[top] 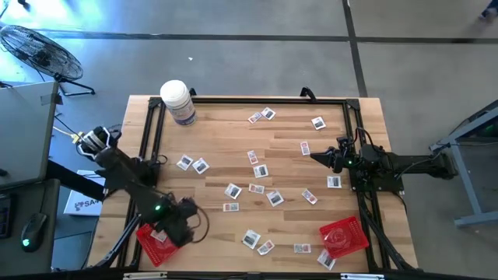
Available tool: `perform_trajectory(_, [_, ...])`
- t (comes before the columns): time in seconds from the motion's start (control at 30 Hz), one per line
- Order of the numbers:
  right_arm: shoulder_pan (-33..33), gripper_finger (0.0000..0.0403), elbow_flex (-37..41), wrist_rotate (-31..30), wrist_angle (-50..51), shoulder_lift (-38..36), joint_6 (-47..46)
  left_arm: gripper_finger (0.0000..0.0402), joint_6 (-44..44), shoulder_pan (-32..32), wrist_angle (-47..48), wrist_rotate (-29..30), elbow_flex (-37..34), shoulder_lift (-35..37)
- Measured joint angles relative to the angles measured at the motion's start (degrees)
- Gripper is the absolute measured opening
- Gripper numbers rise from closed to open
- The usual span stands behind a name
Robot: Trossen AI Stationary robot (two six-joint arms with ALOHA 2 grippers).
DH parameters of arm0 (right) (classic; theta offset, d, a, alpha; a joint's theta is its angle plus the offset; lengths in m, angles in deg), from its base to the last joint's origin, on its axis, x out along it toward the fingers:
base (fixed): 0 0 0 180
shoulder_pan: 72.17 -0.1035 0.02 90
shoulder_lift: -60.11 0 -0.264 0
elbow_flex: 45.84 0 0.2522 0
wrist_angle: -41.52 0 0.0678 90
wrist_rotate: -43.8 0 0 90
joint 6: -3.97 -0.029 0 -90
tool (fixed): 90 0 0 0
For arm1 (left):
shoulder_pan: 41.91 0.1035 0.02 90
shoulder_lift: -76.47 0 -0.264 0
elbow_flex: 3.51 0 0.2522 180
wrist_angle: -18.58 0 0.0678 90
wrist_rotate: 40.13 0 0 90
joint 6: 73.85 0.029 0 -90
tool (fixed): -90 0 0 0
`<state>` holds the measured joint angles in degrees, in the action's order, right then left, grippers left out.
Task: Pick & Place First Aid Supplies
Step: Put the ointment pack into the left red bin
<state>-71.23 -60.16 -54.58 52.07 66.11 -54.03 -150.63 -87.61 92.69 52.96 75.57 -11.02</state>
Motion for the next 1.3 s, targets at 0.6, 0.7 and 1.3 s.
perform_trajectory(0.6, [0.0, 0.0064, 0.0, 0.0, 0.0, 0.0, 0.0, 0.0000, -35.9, -19.8, -0.1, -2.2, -4.6, 0.0])
perform_trajectory(0.7, [0.0, 0.0064, 0.0, 0.0, 0.0, 0.0, 0.0, 0.0000, -37.9, -20.0, -0.3, -5.2, -7.2, 0.0])
perform_trajectory(1.3, [0.0, 0.0064, 0.0, 0.0, 0.0, 0.0, 0.0, 0.0036, -38.5, -19.9, 0.0, -4.5, -9.1, 0.0])
